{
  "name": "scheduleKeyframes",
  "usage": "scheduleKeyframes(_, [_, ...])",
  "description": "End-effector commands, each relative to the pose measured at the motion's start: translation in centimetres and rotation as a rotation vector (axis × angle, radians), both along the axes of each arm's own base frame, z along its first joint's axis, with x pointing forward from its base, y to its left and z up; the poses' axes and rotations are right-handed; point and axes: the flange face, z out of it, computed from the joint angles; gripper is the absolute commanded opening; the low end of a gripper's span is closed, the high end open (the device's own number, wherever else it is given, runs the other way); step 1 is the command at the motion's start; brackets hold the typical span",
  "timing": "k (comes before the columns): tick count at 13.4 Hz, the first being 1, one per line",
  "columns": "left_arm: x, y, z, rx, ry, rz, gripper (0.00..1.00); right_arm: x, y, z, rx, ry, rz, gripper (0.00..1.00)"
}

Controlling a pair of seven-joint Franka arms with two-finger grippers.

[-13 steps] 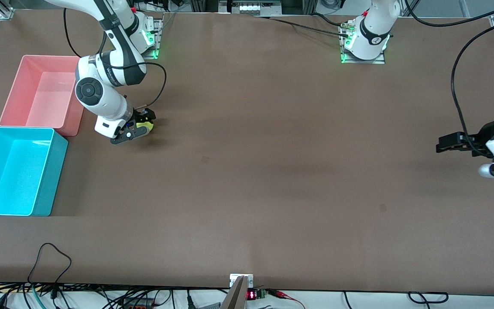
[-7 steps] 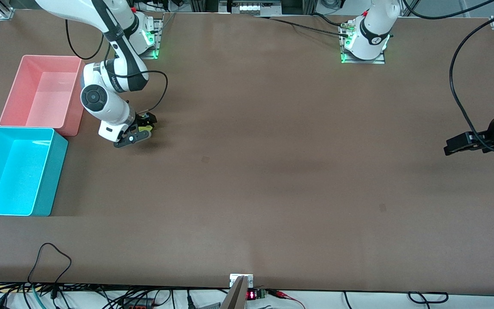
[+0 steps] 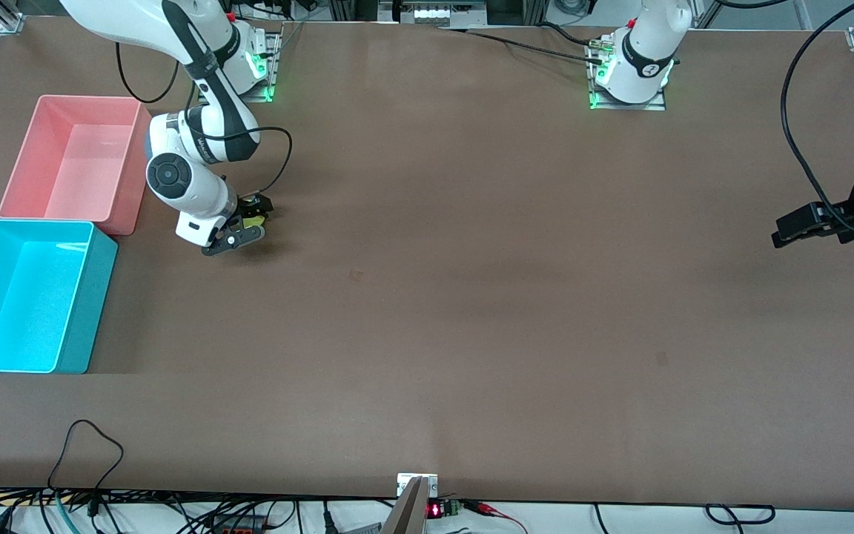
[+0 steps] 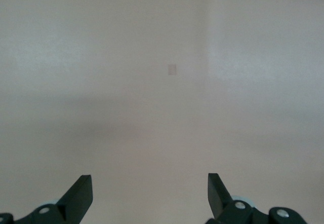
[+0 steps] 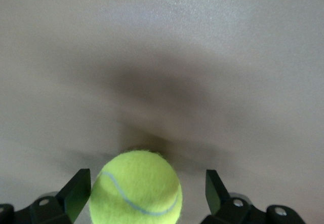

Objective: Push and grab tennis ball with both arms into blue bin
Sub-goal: 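Close the right gripper on the tennis ball while the left gripper withdraws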

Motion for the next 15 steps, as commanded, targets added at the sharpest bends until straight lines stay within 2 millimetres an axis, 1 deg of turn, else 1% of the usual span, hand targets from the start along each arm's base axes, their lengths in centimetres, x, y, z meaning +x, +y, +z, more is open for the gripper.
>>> scheduleKeyframes(1, [-2.5,0.0,0.1,-0.018,-0.057,-0.046,1.00,-0.5,-0.1,-0.3,-0.005,0.014,0.022,1.00])
scheduleKeyframes(4, [-2.6,0.0,-0.2,-0.014,-0.050,-0.039,1.00,-0.6,-0.1,-0.4,-0.007,0.023,0.024,1.00])
scheduleKeyframes(5, [-2.8,0.0,-0.3,-0.013,-0.040,-0.041,1.00,-0.6,-0.2,-0.4,-0.007,0.023,0.022,1.00])
scheduleKeyframes(6, [-3.4,0.0,-0.7,-0.015,-0.032,-0.035,1.00,-0.7,-0.1,-0.5,-0.007,0.024,0.024,1.00])
scheduleKeyframes(7, [-3.8,-0.1,-0.8,-0.016,-0.027,-0.027,1.00,-0.7,-0.1,-0.6,-0.008,0.026,0.024,0.93])
scheduleKeyframes(9, [-4.7,-0.4,-1.0,-0.017,-0.020,-0.001,1.00,-0.7,-0.1,-0.6,-0.008,0.026,0.024,0.72])
scheduleKeyframes(11, [-4.8,-1.2,-1.0,-0.017,-0.019,-0.017,1.00,-0.7,-0.1,-0.6,-0.008,0.027,0.024,0.54])
scheduleKeyframes(12, [-4.9,-1.0,-0.9,-0.017,-0.016,-0.022,1.00,-0.7,-0.1,-0.6,-0.008,0.027,0.022,0.46])
scheduleKeyframes(13, [-5.0,-1.0,-0.8,-0.018,-0.008,-0.024,1.00,-0.7,-0.1,-0.6,-0.009,0.029,0.022,0.37])
scheduleKeyframes(14, [-4.9,-1.1,-1.0,-0.014,0.007,-0.025,1.00,-0.8,-0.1,-0.7,-0.010,0.034,0.022,0.26])
scheduleKeyframes(15, [-4.9,-1.1,-0.6,-0.010,0.003,-0.027,1.00,-0.7,-0.1,-0.6,-0.010,0.033,0.023,0.14])
